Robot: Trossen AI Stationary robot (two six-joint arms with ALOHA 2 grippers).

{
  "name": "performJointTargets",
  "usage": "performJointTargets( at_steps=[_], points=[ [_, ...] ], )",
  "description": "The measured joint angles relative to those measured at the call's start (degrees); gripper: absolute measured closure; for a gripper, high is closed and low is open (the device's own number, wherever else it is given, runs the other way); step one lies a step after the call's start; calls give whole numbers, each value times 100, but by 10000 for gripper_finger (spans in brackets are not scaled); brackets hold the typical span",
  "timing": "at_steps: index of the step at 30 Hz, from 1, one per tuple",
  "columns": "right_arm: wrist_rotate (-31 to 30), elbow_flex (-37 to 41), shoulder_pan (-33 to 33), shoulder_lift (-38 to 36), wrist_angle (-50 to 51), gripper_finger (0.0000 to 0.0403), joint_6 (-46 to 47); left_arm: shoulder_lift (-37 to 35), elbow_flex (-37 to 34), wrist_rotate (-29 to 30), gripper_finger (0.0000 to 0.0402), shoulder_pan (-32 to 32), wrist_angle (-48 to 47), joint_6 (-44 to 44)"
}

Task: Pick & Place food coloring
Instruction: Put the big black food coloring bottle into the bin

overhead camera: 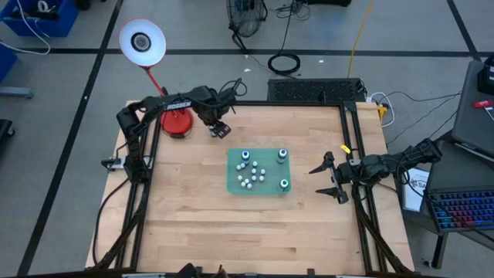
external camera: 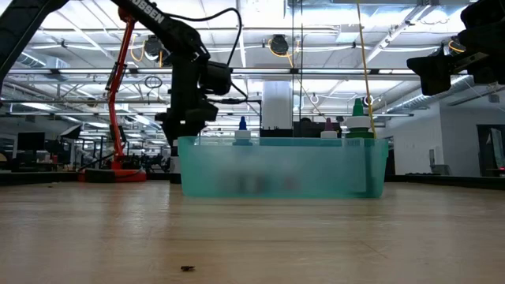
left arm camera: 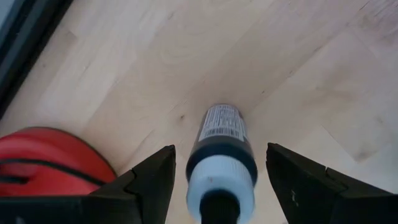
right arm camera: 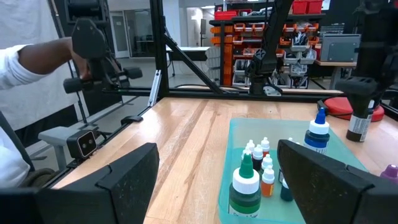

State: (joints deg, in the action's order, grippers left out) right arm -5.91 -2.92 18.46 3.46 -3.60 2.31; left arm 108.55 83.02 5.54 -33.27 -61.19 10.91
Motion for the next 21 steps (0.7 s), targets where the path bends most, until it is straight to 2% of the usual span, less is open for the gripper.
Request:
performJointTargets(
  at_steps=[5, 10, 13, 16, 21],
  points=[
    [1, 1, 0, -1, 0, 89, 0, 2, -339, 2, 151, -16, 265, -119],
    [2, 2, 2, 0, 0, 89, 0, 0, -376, 65, 158, -8, 327, -185],
    [1, 2, 0, 0, 1, 89, 0, 0, -376, 7, 197, 79, 429, -453],
    [1, 2, 1, 0, 0, 89, 0, 0, -348, 13, 263, 255, 409, -783],
    [0, 2, 1, -1, 0, 89, 0, -155, -129, 551, 264, 714, -2, -782]
  ],
)
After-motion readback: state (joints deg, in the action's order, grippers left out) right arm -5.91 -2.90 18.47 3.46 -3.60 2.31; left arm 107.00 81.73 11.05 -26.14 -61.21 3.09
